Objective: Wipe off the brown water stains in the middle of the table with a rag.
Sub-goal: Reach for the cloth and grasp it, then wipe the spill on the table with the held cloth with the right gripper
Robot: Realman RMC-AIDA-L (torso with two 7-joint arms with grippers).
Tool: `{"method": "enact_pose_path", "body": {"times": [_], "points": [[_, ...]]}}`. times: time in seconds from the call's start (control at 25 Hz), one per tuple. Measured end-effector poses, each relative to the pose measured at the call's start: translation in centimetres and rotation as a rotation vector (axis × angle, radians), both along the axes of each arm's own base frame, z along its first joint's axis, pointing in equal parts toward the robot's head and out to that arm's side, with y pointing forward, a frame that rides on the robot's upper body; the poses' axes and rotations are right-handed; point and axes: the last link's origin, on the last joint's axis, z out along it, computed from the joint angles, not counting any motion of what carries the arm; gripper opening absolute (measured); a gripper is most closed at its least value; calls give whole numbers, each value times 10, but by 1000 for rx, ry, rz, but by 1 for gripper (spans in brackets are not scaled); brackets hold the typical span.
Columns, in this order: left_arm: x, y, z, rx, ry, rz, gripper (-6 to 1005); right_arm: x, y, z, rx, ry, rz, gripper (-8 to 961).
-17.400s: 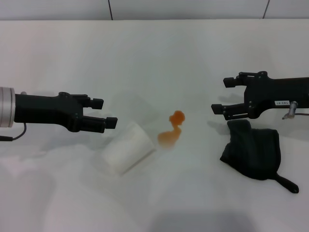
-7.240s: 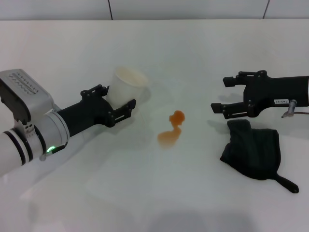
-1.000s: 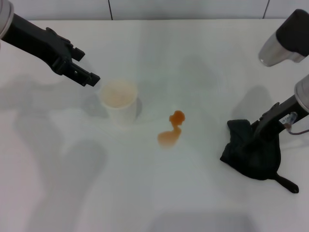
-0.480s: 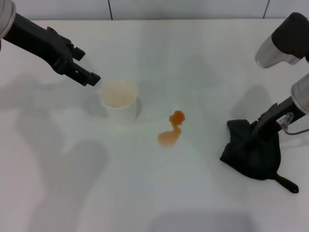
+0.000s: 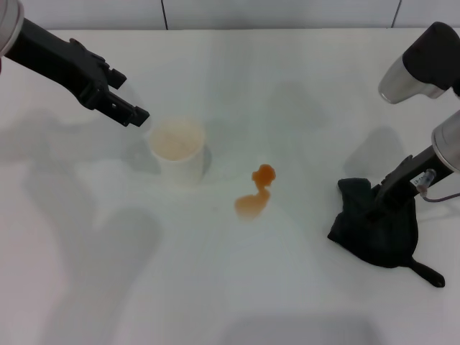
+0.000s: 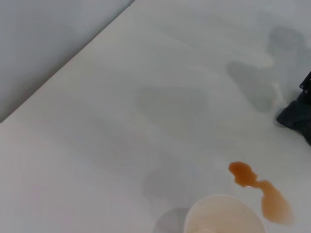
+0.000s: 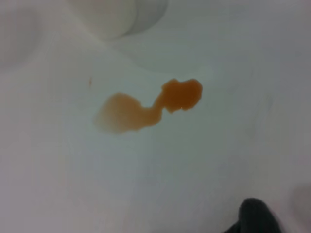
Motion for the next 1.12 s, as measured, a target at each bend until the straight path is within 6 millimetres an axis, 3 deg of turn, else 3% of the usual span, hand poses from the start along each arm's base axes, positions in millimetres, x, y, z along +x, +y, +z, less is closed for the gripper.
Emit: {"method": "enact_pose_path", "body": {"times": [0.16, 0.48, 0.72, 1.12], "points": [[1, 0, 0, 0, 2, -2, 890, 0, 0, -1, -5, -3, 2, 640], [1, 0, -2, -6, 20, 2, 890, 0, 1, -3, -6, -4, -3, 598], [2, 1, -3, -9, 20, 6, 892, -1, 1, -5, -31, -9, -17, 391], [4, 1, -4, -14, 26, 6, 890, -5, 2, -7, -39, -19, -1, 179]]}}
